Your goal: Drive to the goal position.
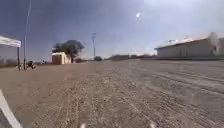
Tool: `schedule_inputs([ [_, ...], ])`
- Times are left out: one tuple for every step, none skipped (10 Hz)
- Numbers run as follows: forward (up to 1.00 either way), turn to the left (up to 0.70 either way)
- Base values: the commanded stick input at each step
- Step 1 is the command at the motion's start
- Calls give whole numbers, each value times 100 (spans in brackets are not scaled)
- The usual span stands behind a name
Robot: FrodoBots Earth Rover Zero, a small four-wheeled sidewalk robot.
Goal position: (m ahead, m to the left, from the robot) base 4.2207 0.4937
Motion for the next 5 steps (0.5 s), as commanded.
schedule_inputs([
  [70, -1],
  [70, 0],
  [70, 0],
  [70, 0],
  [70, 0],
])
